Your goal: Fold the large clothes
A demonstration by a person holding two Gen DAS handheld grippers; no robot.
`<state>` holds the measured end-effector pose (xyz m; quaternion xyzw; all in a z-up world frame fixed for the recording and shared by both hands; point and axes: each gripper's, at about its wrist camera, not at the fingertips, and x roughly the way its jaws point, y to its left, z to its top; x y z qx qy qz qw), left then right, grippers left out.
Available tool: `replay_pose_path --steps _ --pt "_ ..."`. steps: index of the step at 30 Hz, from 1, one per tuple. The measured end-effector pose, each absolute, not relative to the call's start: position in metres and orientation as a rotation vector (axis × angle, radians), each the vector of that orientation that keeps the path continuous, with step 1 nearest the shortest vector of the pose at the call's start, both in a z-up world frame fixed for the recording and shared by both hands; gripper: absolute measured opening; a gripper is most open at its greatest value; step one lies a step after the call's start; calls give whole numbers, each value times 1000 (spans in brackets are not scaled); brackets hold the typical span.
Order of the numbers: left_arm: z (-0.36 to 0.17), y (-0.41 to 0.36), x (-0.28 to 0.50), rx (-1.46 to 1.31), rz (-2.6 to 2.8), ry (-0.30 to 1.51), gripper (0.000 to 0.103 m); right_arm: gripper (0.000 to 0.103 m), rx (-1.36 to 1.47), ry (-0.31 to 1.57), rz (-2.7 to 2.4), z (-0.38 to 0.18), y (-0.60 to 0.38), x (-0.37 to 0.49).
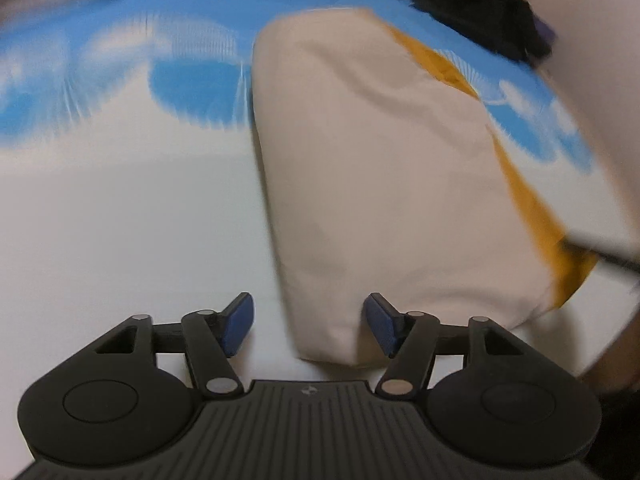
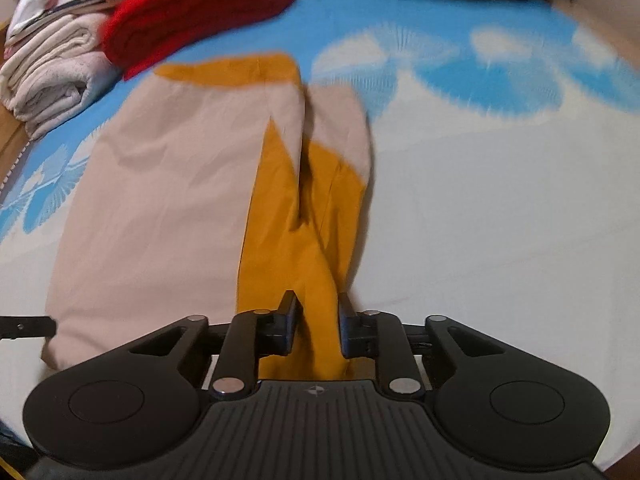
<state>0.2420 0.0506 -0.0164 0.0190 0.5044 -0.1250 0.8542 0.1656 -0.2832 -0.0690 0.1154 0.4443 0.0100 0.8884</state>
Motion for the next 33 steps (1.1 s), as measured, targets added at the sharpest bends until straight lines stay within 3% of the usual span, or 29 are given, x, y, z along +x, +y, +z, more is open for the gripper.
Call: replay_pose_path --steps 4,7,9,10,12,15,18,24,33 --pt "22 33 199 195 -223 838 91 23 66 751 15 -35 -269 137" --pt "50 32 163 145 -216 727 92 29 -21 646 28 -11 -262 108" --pt "64 31 137 119 -183 667 98 47 -20 607 20 0 -261 90" --pt "69 30 124 114 -167 644 102 51 5 588 17 6 -264 80" --pt "79 25 96 117 -141 600 103 62 50 561 20 13 -264 58" --pt "90 16 59 116 -140 567 103 90 42 551 9 17 -255 28" --pt "91 8 27 93 -131 553 103 100 28 534 -6 19 -243 -1" --pt "67 -4 -5 26 -113 565 103 102 70 640 -31 6 -230 -34" --pt "53 -5 19 -49 -108 613 103 102 6 623 -25 0 -210 -34"
